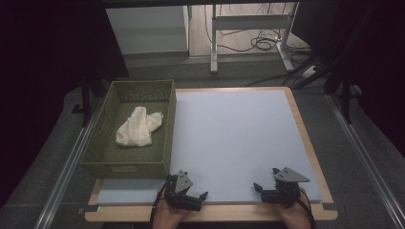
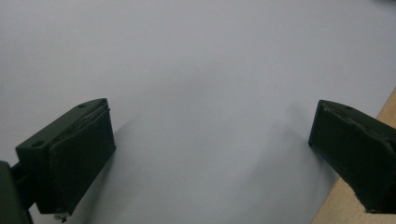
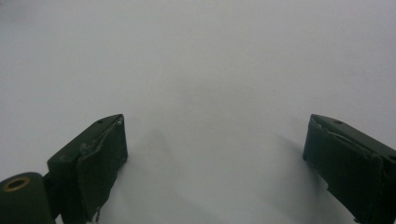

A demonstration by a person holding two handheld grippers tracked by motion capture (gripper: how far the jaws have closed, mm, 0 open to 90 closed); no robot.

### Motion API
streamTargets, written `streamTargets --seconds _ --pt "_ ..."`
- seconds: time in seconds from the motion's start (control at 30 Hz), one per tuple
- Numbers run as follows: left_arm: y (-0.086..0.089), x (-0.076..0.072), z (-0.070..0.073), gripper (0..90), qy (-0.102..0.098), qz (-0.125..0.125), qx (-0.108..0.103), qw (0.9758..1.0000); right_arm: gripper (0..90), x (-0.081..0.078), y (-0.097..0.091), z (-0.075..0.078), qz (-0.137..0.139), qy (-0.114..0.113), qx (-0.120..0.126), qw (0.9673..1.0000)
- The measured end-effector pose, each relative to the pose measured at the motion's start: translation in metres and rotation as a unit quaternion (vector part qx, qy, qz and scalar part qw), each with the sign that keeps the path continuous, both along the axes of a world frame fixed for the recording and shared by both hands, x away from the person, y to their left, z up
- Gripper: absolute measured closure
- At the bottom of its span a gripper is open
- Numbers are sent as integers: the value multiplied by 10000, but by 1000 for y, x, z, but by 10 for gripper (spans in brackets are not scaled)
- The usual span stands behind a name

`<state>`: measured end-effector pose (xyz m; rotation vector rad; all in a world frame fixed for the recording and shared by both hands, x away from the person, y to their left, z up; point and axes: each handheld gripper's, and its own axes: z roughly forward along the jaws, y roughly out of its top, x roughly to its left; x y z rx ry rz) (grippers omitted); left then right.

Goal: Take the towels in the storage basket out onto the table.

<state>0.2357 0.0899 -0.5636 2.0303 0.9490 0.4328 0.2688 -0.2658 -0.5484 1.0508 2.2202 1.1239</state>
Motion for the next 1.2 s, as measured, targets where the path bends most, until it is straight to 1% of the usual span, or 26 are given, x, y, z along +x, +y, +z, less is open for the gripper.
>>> streamTargets --seconds 0.27,0.43,0.93,1.0,1.07,1.2 --pt "0 0 0 5 20 -6 -1 10000 68 0 0 0 -7 -1 -16 10000" --pt "1 2 0 4 36 -84 -15 10000 67 0 0 0 -5 2 -18 10000" --pt "2 2 0 18 15 -73 -65 10000 67 0 1 0 -13 11 -24 10000" --pt "3 2 1 24 28 -76 -61 9999 67 0 1 0 -13 11 -24 10000" --pt "3 2 3 25 70 -123 -107 9998 67 0 1 0 -13 11 -23 10000" --pt "0 1 9 27 21 -179 -141 9997 67 0 1 0 -13 11 -24 10000"
